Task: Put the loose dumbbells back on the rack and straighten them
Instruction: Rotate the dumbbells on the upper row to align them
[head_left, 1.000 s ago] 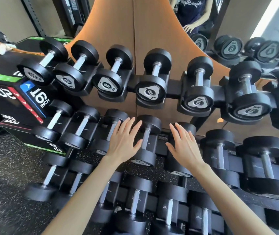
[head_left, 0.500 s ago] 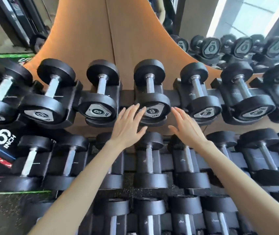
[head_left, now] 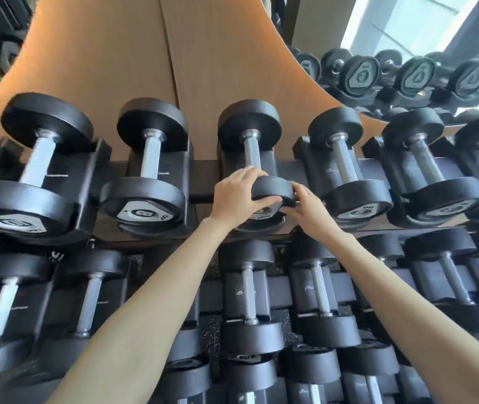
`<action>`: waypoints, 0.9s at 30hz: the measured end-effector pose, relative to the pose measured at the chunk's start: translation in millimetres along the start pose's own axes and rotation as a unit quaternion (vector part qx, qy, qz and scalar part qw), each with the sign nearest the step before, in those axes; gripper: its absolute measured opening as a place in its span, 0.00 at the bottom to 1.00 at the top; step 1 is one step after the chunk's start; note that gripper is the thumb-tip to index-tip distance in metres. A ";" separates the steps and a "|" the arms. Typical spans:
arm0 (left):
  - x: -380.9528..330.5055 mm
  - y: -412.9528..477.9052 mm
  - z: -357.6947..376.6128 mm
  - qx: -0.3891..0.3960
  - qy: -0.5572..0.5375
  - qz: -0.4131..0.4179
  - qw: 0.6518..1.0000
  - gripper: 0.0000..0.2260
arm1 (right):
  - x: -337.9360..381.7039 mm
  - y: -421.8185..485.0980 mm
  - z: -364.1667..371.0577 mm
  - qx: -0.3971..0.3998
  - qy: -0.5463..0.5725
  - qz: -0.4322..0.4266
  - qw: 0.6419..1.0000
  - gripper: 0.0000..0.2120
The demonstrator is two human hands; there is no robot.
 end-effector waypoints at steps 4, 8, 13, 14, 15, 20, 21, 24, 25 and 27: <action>6.8 -4.9 -4.1 -0.087 -0.006 0.028 0.996 0.24 | -13.1 12.0 13.9 0.030 0.048 0.005 0.998 0.26; 16.5 -12.1 -12.2 -0.125 -0.035 0.016 0.991 0.26 | 1.3 20.0 10.7 0.044 -0.017 -0.048 0.998 0.21; 39.5 -24.1 -8.8 -0.144 -0.138 -0.066 0.978 0.25 | 31.0 16.8 -3.2 0.055 -0.155 -0.110 0.980 0.21; 46.4 -28.3 -6.4 -0.148 -0.172 -0.089 0.970 0.24 | 38.9 16.7 -5.4 0.058 -0.194 -0.126 0.971 0.22; 53.1 -33.3 -4.0 -0.154 -0.202 -0.113 0.961 0.23 | 47.6 16.3 -7.5 0.058 -0.237 -0.143 0.959 0.22; 74.4 -55.2 2.1 -0.218 -0.276 -0.189 0.917 0.22 | 84.3 17.7 -4.2 0.061 -0.402 -0.197 0.892 0.23; 74.5 -55.4 2.1 -0.219 -0.277 -0.189 0.916 0.22 | 86.3 17.0 -3.7 0.058 -0.406 -0.199 0.890 0.23; 68.4 -50.3 4.8 -0.167 -0.254 -0.178 0.936 0.17 | 76.2 12.8 -9.8 0.038 -0.346 -0.193 0.917 0.24; 65.7 -48.0 6.9 -0.140 -0.245 -0.177 0.943 0.16 | 67.1 12.8 -13.2 0.029 -0.303 -0.183 0.935 0.25; 60.8 -44.2 10.3 -0.077 -0.242 -0.189 0.949 0.16 | 43.4 13.5 -17.4 0.016 -0.168 -0.144 0.975 0.24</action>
Point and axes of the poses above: each hand's wrist, its own y-axis towards the middle knuckle, its own z-axis out of the palm, x = y × z, the point moved 9 cm from there along y, towards the middle knuckle, and after that the axes turned 4 degrees about -x, right-handed, at the moved point
